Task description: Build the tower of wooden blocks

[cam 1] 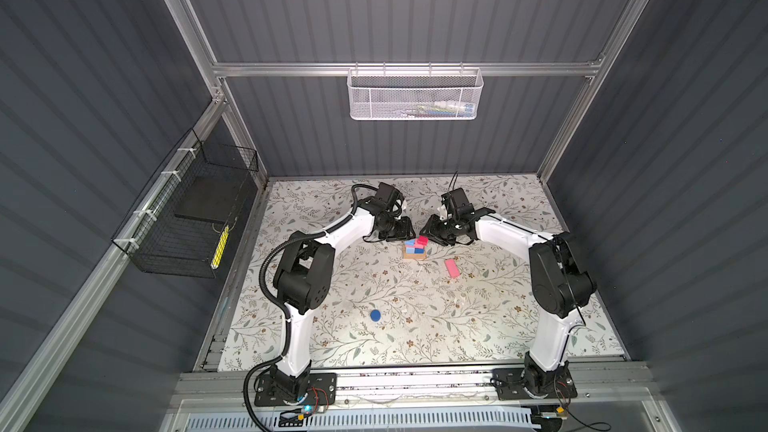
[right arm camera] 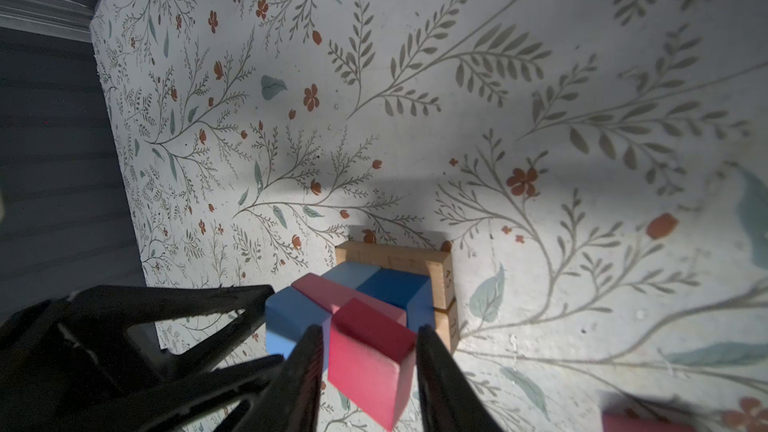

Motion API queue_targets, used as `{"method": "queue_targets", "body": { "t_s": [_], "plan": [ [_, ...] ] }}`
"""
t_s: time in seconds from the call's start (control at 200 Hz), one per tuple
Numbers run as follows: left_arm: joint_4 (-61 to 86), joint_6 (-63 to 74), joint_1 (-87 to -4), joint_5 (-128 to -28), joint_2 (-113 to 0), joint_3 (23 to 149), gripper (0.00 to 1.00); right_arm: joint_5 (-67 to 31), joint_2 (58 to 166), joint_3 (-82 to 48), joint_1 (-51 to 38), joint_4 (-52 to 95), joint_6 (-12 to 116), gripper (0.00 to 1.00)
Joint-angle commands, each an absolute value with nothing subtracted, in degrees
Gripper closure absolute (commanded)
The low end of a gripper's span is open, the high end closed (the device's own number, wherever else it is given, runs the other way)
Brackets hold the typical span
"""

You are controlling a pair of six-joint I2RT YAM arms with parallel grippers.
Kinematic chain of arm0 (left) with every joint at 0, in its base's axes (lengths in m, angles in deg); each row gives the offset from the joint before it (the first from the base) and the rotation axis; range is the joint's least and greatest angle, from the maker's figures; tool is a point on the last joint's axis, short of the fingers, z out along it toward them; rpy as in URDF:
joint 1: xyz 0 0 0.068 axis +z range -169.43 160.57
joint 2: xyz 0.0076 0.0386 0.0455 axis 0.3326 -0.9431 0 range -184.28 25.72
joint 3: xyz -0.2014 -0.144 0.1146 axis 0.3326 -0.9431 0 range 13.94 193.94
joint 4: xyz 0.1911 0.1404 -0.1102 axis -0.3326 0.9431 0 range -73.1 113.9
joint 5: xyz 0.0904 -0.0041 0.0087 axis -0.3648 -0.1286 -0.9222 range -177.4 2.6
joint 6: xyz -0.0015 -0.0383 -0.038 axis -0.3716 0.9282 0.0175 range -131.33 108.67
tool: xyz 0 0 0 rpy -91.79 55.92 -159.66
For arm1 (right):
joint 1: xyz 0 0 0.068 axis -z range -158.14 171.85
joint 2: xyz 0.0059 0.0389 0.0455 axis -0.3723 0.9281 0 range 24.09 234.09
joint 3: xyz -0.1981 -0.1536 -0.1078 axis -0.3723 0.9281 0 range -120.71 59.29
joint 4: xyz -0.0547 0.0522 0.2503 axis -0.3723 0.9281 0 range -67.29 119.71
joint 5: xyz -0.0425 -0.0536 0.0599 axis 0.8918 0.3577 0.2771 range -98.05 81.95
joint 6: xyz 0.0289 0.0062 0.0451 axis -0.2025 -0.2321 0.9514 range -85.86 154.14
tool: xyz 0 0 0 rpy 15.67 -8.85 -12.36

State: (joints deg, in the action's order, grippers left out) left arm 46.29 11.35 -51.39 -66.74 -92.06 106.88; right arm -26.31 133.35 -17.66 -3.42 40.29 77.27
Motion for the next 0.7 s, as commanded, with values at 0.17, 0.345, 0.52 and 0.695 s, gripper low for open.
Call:
{"method": "queue_targets", "body": {
  "t_s": [0.17,0.345,0.52,0.695],
  "plan": [
    [47.86,11.44,-51.74,-65.78,-92.94,108.86,0.57,-26.67,134.83,-19.55,-3.84,40.91,77.47,0.62],
    [47.87,11.4,-51.77,-65.89,-92.91,108.86,0.57,-26.65,134.86,-19.93,-4.03,41.16,77.47,0.64],
    [47.94,11.43,-51.73,-65.88,-92.85,108.84,0.57,-26.68,134.92,-20.14,-4.31,41.37,77.47,0.65],
    [48.02,11.43,-51.72,-65.87,-92.72,108.75,0.57,-26.68,134.92,-19.99,-4.45,41.46,77.56,0.65]
  ]
}}
